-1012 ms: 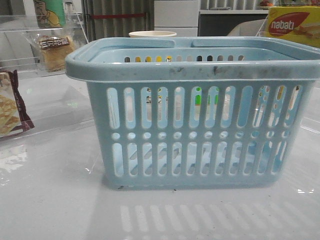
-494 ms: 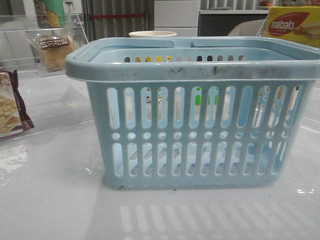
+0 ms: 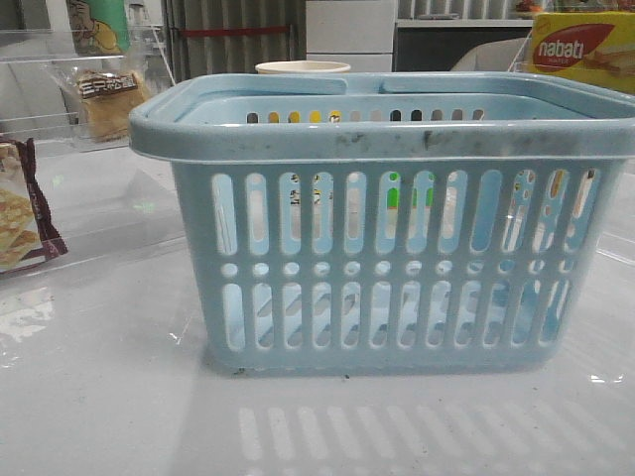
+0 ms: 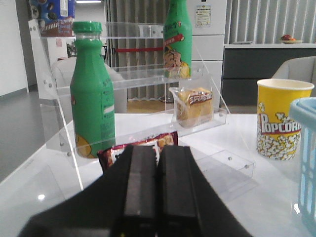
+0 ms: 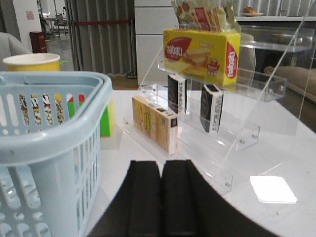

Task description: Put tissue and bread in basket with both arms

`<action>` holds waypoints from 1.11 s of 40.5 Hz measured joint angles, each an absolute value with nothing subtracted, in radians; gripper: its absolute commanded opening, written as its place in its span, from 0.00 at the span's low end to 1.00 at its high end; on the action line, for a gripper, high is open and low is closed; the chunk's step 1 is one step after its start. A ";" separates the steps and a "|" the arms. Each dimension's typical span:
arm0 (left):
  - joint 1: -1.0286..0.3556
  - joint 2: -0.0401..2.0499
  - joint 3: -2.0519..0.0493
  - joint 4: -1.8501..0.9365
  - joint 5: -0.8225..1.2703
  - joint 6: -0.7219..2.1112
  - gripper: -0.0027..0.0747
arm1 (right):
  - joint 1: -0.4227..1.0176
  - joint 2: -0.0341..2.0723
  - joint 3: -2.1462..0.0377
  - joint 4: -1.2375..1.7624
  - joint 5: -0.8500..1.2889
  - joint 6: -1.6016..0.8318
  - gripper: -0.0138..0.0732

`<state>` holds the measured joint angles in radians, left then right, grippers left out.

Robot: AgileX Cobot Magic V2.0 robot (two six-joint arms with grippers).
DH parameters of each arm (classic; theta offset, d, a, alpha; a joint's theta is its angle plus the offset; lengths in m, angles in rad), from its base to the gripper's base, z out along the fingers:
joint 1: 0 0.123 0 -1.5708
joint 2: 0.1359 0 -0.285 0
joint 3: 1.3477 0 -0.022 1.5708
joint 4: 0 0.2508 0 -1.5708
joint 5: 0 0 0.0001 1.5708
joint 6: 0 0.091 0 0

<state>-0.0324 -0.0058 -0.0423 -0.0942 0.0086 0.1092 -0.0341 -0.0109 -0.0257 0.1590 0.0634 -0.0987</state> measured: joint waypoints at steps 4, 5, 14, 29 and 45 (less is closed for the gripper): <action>-0.032 -0.006 -0.136 -0.095 0.034 0.109 0.15 | -0.034 -0.011 -0.133 0.159 0.136 -0.099 0.22; -0.032 -0.006 -0.169 -0.095 0.047 0.109 0.15 | -0.034 -0.011 -0.158 0.159 0.151 -0.099 0.22; -0.032 0.056 -0.454 -0.096 0.231 0.109 0.15 | -0.034 0.052 -0.436 0.159 0.320 -0.099 0.22; -0.032 0.304 -0.700 -0.096 0.541 0.109 0.15 | -0.034 0.349 -0.715 0.159 0.638 -0.099 0.22; -0.032 0.444 -0.687 -0.096 0.716 0.109 0.15 | -0.034 0.600 -0.718 0.159 0.820 -0.099 0.23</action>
